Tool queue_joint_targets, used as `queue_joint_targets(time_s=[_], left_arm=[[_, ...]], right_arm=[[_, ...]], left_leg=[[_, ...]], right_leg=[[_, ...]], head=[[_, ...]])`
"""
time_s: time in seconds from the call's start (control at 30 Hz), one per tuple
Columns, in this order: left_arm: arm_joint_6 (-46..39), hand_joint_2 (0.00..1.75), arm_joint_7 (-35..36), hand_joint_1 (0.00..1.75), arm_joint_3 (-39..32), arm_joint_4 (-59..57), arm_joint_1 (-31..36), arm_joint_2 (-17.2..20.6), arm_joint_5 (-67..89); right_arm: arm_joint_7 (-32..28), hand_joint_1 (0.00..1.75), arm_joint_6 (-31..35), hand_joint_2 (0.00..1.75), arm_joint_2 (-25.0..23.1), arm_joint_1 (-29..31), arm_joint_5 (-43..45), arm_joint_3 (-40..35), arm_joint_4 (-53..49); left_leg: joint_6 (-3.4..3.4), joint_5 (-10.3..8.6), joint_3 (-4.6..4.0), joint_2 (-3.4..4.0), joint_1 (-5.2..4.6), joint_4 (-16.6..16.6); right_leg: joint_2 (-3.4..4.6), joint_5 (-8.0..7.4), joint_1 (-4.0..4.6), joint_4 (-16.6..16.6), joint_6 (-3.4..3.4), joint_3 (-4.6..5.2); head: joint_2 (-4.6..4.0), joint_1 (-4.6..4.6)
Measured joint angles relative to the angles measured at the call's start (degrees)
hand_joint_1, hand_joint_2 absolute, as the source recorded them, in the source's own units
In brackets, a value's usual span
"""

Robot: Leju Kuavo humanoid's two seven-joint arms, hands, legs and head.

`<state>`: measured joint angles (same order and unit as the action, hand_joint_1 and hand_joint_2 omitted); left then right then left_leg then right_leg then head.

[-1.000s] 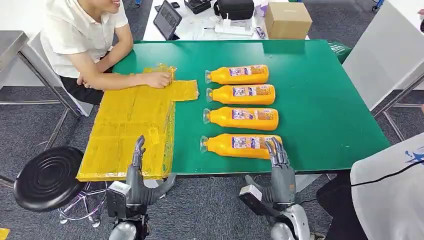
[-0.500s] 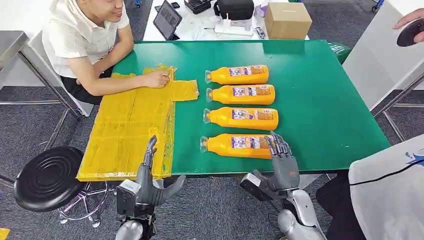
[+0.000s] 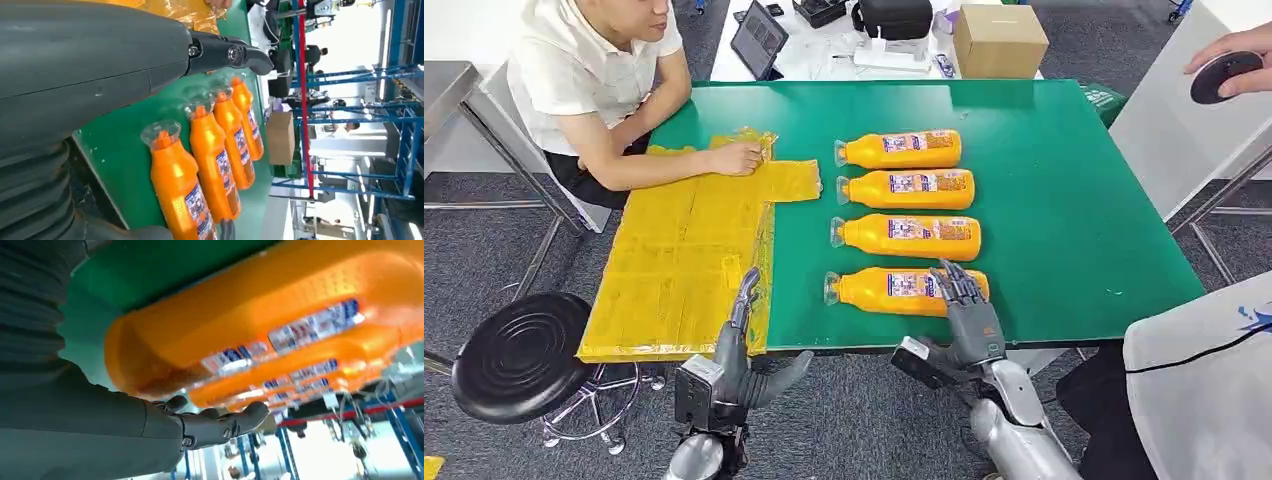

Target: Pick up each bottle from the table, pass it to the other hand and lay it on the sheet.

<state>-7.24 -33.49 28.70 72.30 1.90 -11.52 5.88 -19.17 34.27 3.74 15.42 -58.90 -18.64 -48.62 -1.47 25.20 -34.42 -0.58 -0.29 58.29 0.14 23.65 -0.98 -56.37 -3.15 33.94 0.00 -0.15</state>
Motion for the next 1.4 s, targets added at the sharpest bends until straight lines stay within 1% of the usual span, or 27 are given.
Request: queue_joint_targets(time_s=[0.17,0.3,0.47,0.83,0.93,1.03,1.13,1.27,1.3,1.33,1.4], left_arm=[[0.1,1.75,-0.1,0.0,0.3,-0.3,0.3,0.0,-0.1],[0.0,1.75,0.0,0.0,0.5,-0.3,0.4,0.0,0.0],[0.0,1.75,0.0,0.0,0.5,-0.3,0.4,0.0,0.0],[-0.3,1.75,0.2,0.0,0.5,-0.4,0.4,0.0,0.2],[-0.4,1.75,0.4,0.0,0.5,-0.4,0.4,0.0,0.3],[-0.4,1.75,0.5,0.0,0.5,-0.4,0.5,0.0,0.4],[0.1,1.75,0.5,0.0,0.5,-0.4,0.8,0.0,0.4],[0.1,1.75,0.5,0.0,0.5,-0.5,1.2,0.0,0.4],[0.2,1.75,0.5,0.0,0.5,-0.6,1.3,0.0,0.4],[0.2,1.75,0.5,0.0,0.5,-0.7,1.4,0.0,0.4],[0.2,1.75,0.6,0.0,0.5,-0.9,1.5,0.0,0.4]], right_arm=[[2.7,0.0,-2.1,1.75,0.2,2.4,-0.9,-0.4,3.9],[4.9,0.0,-2.1,1.75,0.4,4.2,-2.5,-0.9,5.9],[6.8,0.0,-0.1,1.75,1.0,4.8,-5.0,-1.4,6.7],[7.7,0.0,1.9,1.75,1.8,5.6,-7.6,-1.4,6.9],[8.1,0.0,1.1,1.75,1.7,5.8,-7.4,-1.4,7.0],[8.4,0.0,-1.1,1.75,1.7,6.7,-6.5,-1.4,7.7],[8.6,0.0,-4.7,1.75,1.7,9.1,-5.3,-1.4,10.7],[8.6,0.0,-5.8,1.75,1.6,11.0,-5.1,-1.4,13.0],[8.2,0.49,-6.3,1.75,1.4,11.4,-5.0,-1.4,13.6],[8.1,1.73,-6.8,1.75,1.3,11.7,-4.9,-1.4,14.1],[7.5,1.75,-8.2,1.75,0.9,12.4,-4.5,-1.4,15.4]], left_leg=[[0.0,0.0,0.09,0.03,0.0,0.0],[0.0,0.0,0.13,0.0,0.0,0.0],[-0.02,-0.01,0.14,0.0,-0.01,0.0],[-0.03,-0.02,0.14,0.0,-0.01,0.0],[-0.03,-0.02,0.13,0.0,-0.01,0.0],[-0.03,-0.02,0.14,0.03,-0.01,0.0],[-0.03,-0.02,0.2,0.05,-0.01,0.0],[-0.06,-0.04,0.27,0.03,-0.01,0.0],[-0.06,-0.04,0.3,0.05,-0.01,0.0],[-0.06,-0.04,0.32,0.07,-0.01,0.0],[-0.06,-0.04,0.45,0.13,-0.01,0.0]], right_leg=[[0.01,-0.01,0.0,0.0,0.0,-0.06],[0.0,0.0,0.01,0.0,0.0,-0.1],[0.0,-0.01,0.0,0.0,0.0,-0.14],[0.0,-0.02,0.0,0.0,-0.01,-0.14],[0.0,-0.01,0.0,0.0,-0.01,-0.13],[0.01,-0.01,0.0,0.0,-0.01,-0.12],[0.02,-0.02,0.0,0.0,-0.01,-0.15],[0.01,-0.03,0.0,0.0,-0.02,-0.26],[0.02,-0.05,0.0,0.0,-0.04,-0.27],[0.02,-0.05,0.0,0.0,-0.04,-0.29],[0.05,-0.05,0.0,0.0,-0.04,-0.37]], head=[[0.0,0.02],[0.0,0.0],[0.0,0.02],[0.0,0.0],[0.0,0.0],[0.0,0.02],[0.0,0.0],[0.0,0.02],[0.0,0.02],[0.0,0.0],[0.0,0.0]])
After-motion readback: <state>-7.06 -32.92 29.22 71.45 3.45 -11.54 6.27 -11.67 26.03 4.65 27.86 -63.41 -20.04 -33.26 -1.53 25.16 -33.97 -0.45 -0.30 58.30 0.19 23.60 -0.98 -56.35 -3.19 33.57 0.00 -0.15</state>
